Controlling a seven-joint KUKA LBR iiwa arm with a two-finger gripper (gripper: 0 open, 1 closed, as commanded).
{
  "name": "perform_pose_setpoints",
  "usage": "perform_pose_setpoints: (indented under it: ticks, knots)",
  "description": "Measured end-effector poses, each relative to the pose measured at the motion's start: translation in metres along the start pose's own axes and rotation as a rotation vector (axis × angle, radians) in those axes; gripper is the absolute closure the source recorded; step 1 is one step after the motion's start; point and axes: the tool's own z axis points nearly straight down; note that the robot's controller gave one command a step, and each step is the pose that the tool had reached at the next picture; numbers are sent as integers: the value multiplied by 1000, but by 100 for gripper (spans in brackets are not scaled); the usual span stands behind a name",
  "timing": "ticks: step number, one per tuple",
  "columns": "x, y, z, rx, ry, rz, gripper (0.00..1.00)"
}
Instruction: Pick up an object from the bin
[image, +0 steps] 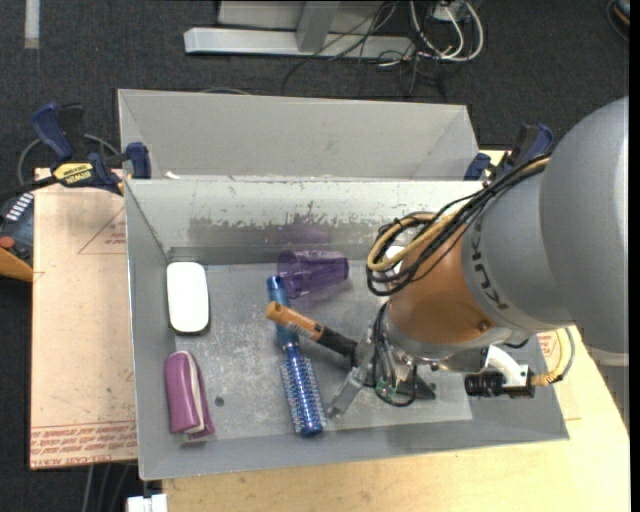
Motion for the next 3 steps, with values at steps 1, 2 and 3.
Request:
perform_pose_setpoints:
  ticks: [1, 2, 3]
  knots:
    - [6, -11, -1, 9, 15, -180, 100]
    - [6, -11, -1, 9, 15, -180, 100]
    - [7, -12, -3, 10, 17, -180, 100]
